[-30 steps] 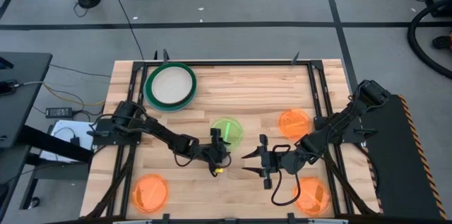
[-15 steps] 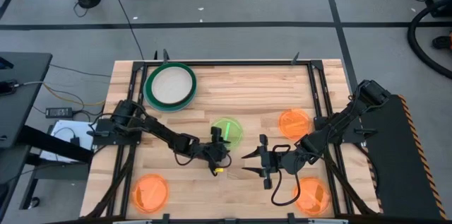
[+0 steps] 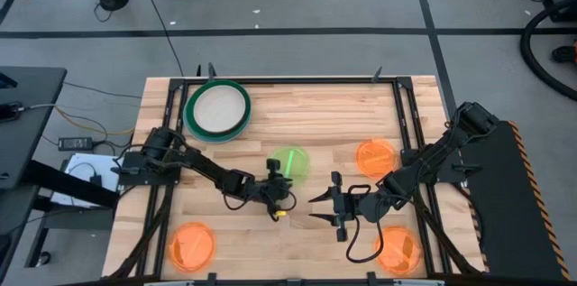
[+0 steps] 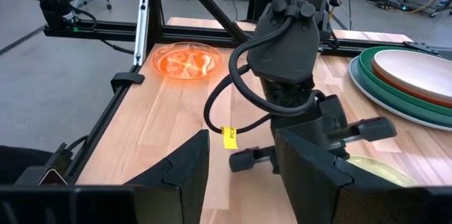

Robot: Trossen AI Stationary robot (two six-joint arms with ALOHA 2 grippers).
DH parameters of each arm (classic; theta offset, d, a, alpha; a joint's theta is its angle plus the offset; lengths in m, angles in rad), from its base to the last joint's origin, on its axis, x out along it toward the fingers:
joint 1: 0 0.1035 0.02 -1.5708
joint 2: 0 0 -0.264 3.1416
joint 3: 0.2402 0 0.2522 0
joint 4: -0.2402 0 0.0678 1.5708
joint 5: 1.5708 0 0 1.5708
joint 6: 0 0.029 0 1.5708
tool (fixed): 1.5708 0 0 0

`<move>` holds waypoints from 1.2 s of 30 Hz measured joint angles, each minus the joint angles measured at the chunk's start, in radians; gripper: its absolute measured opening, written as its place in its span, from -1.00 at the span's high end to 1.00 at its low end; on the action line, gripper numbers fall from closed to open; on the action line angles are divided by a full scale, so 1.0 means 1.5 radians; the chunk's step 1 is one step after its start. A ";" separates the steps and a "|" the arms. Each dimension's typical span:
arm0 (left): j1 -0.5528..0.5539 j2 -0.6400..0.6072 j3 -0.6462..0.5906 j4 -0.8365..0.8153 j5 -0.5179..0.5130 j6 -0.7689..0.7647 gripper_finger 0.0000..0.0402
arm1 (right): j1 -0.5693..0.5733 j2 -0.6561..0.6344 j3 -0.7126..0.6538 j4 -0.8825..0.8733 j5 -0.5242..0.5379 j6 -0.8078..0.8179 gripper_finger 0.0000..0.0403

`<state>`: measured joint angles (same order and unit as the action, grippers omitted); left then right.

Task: Stack plastic plates
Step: Stack the light green plate on top of the white plate

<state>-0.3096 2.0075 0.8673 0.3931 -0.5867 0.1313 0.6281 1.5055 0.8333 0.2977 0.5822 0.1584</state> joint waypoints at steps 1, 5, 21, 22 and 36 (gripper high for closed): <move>-0.001 0.000 0.000 0.000 -0.003 0.001 0.70 | 0.000 0.000 0.000 0.000 0.000 0.000 0.14; -0.009 0.000 0.005 -0.005 -0.018 0.008 0.93 | 0.000 0.000 0.000 0.000 0.000 0.003 0.14; -0.045 -0.153 0.030 -0.179 -0.140 0.051 0.98 | 0.000 0.000 0.000 -0.001 -0.002 0.005 0.14; -0.046 -0.169 0.031 -0.187 -0.141 0.053 0.98 | 0.000 0.000 0.000 -0.003 -0.002 0.004 0.14; -0.041 -0.387 0.033 -0.574 -0.227 -0.059 0.98 | 0.000 0.000 0.000 -0.007 -0.003 0.005 0.14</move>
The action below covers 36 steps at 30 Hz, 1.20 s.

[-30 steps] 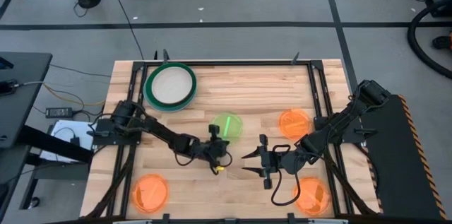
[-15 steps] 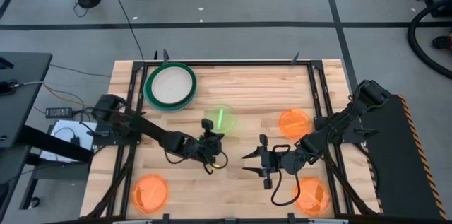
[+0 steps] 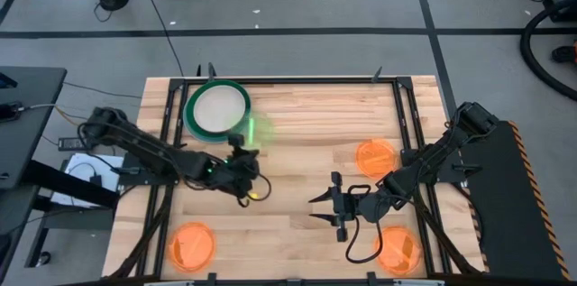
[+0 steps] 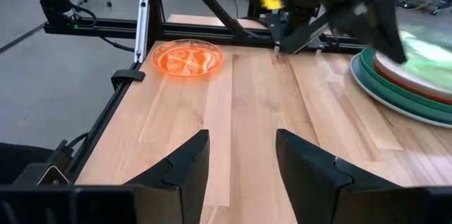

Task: Stack plastic plates
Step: Stack the light green plate on top of the white plate

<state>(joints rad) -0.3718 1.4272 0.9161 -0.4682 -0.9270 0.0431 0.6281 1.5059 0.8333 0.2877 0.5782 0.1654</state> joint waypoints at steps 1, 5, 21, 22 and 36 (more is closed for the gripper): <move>0.005 -0.011 0.000 -0.033 -0.005 -0.018 0.98 | 0.000 0.000 0.000 0.000 0.000 0.000 0.14; 0.035 -0.034 0.000 -0.166 -0.013 -0.096 0.98 | 0.000 0.000 0.000 0.000 0.000 0.000 0.14; 0.235 -0.050 -0.072 -0.259 -0.020 -0.266 0.98 | 0.000 0.000 0.000 0.001 0.000 0.000 0.14; 0.246 -0.050 -0.072 -0.246 -0.020 -0.266 0.98 | 0.000 0.000 0.000 0.001 0.000 0.000 0.14; 0.339 -0.039 -0.103 0.008 -0.004 -0.172 0.98 | 0.000 0.000 0.000 0.002 0.000 0.000 0.14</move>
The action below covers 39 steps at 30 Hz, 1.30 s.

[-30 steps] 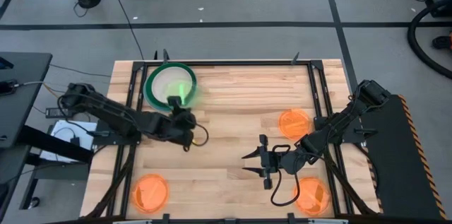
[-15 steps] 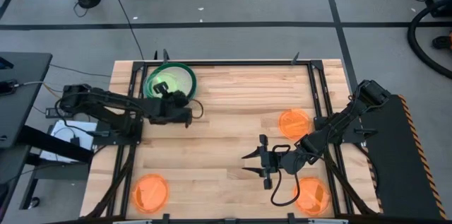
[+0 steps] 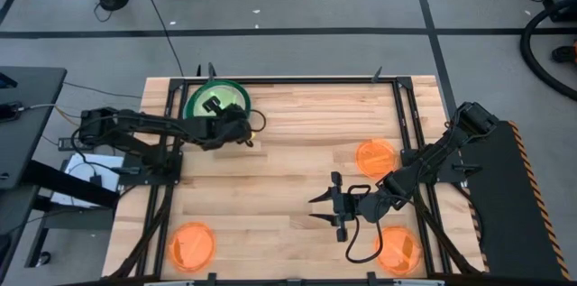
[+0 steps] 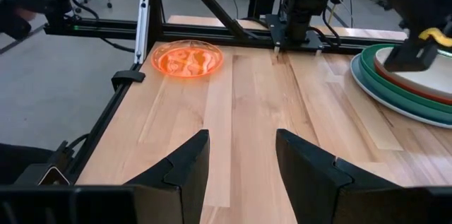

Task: Stack plastic plates
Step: Stack the light green plate on top of the white plate

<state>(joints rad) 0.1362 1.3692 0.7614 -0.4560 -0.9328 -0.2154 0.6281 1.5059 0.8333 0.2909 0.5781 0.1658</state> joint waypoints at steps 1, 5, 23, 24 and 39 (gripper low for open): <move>0.004 0.004 -0.008 0.027 0.000 0.001 0.98 | 0.000 0.000 0.000 0.000 0.000 0.000 0.14; 0.025 0.017 -0.037 0.058 0.003 -0.006 0.98 | 0.000 0.000 0.000 0.000 0.000 0.000 0.14; 0.080 0.018 -0.161 0.263 0.056 -0.006 0.98 | 0.000 0.000 0.000 0.005 -0.002 -0.001 0.14; 0.080 0.018 -0.161 0.265 0.056 -0.006 0.98 | 0.000 0.000 0.000 0.005 -0.002 -0.001 0.14; 0.081 0.018 -0.159 0.304 0.067 -0.023 0.64 | 0.000 0.000 0.000 0.005 -0.002 -0.001 0.14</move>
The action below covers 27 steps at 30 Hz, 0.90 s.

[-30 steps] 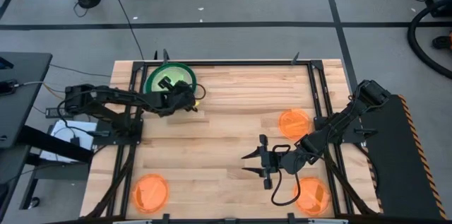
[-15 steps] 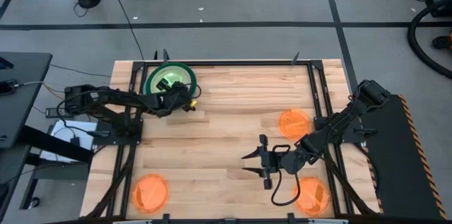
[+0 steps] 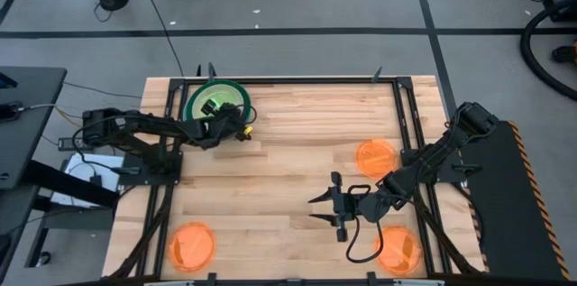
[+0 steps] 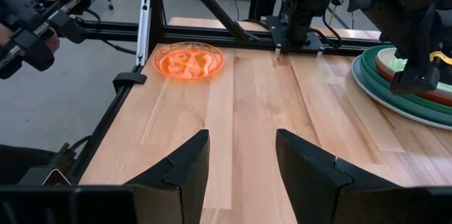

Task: Stack plastic plates
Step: Stack the light green plate on top of the white plate, then move the bottom left light orange plate to the center of the table

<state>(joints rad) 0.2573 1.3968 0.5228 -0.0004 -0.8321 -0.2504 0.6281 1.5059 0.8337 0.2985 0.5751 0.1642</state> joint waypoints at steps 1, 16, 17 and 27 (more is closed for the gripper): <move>0.000 0.000 0.000 0.002 0.001 0.000 0.61 | 0.000 0.000 0.000 0.000 0.000 0.000 0.14; -0.157 -0.265 0.109 -0.159 0.196 -0.014 0.42 | -0.002 0.000 0.000 -0.003 0.004 0.000 0.14; -0.187 -0.285 0.120 -0.169 0.245 -0.021 0.42 | -0.002 0.000 0.000 -0.004 0.004 0.001 0.14; -0.584 -0.269 0.132 -0.094 0.387 -0.215 0.42 | -0.002 0.000 0.000 -0.003 0.003 0.001 0.14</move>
<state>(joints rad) -0.6181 0.9929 0.7212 -0.1407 -0.2518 -0.5724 0.6250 1.5059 0.8337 0.2943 0.5797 0.1654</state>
